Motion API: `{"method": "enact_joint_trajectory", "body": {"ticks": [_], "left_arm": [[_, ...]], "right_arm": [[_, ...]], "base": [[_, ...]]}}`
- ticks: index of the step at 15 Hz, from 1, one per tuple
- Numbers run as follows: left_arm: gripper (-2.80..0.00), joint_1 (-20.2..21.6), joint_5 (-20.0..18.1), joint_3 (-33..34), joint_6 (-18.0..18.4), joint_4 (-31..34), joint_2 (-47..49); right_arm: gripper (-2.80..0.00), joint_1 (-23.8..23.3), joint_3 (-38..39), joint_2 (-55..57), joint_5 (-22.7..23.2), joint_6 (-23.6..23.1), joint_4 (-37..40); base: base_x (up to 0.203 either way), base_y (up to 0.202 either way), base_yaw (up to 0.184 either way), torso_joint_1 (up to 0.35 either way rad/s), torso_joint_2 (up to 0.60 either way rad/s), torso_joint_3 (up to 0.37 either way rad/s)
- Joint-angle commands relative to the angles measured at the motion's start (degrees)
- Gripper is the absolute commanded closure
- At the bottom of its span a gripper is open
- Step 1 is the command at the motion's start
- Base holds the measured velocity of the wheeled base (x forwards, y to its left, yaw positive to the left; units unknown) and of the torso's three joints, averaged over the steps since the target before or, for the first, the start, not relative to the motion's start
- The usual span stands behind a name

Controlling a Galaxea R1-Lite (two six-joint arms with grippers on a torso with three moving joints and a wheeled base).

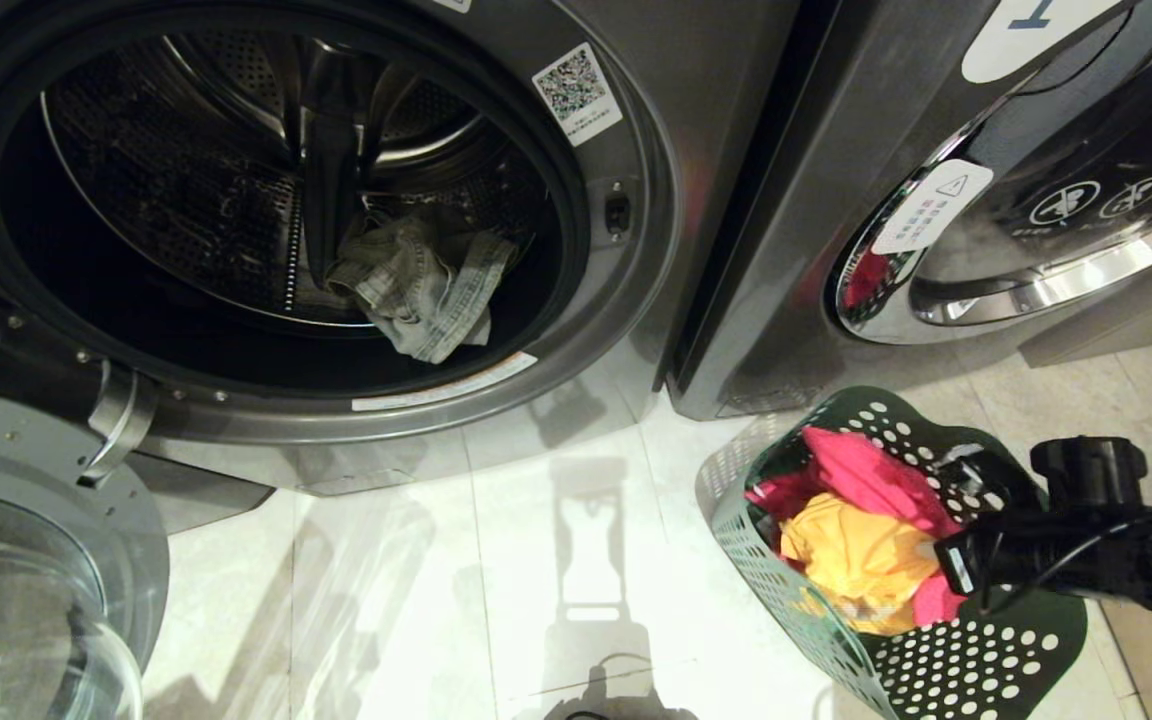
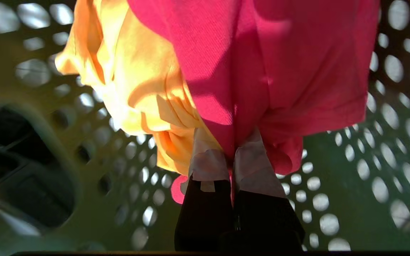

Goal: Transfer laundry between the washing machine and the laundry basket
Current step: Pick a cloth and place it into the basket

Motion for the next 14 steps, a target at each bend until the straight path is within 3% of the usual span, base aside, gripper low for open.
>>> {"method": "enact_joint_trajectory", "body": {"ticks": [1,7,14], "left_arm": [[0.0,0.0,0.0,0.0,0.0,0.0,0.1],[0.0,0.0,0.0,0.0,0.0,0.0,0.0],[0.0,0.0,0.0,0.0,0.0,0.0,0.0]], "right_arm": [[0.0,0.6,5.9,-13.3,0.1,-0.2,-0.4],[0.0,2.0,10.8,-31.7,-0.5,-0.4,-0.2],[0.0,3.0,13.5,-36.5,-0.1,-0.4,-0.5]], "base": [[0.0,0.0,0.0,0.0,0.0,0.0],[0.0,0.0,0.0,0.0,0.0,0.0],[0.0,0.0,0.0,0.0,0.0,0.0]]}}
